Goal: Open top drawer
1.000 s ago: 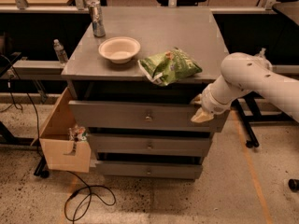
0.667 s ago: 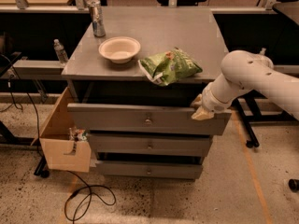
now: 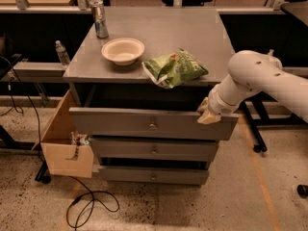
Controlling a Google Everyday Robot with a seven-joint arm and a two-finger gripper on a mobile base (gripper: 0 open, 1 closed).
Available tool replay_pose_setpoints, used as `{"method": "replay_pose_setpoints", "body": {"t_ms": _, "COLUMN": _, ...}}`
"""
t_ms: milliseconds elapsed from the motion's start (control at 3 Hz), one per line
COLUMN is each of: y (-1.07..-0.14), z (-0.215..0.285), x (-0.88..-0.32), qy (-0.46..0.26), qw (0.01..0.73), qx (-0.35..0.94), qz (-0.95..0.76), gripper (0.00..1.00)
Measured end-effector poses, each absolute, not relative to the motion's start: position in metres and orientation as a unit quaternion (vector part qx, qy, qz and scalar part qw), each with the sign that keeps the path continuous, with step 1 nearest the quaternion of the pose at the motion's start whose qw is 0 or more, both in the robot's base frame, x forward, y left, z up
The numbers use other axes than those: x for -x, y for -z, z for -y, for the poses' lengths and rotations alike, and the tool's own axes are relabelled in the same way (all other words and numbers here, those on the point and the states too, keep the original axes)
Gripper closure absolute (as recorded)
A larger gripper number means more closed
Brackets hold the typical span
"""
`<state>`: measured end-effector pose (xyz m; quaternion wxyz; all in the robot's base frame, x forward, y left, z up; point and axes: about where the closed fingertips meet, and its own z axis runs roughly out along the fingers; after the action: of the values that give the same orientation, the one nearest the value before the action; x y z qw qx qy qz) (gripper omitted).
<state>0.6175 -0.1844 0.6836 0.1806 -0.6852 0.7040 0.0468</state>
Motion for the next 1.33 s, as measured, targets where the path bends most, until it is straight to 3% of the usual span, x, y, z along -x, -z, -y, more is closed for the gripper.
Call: {"method": "replay_pose_setpoints", "body": {"t_ms": 1333, "y": -0.682, "z": 0.187, "x": -0.594, "qy": -0.056, "qw": 0.176, "qx": 0.674, "qz": -0.715, "gripper": 0.05}}
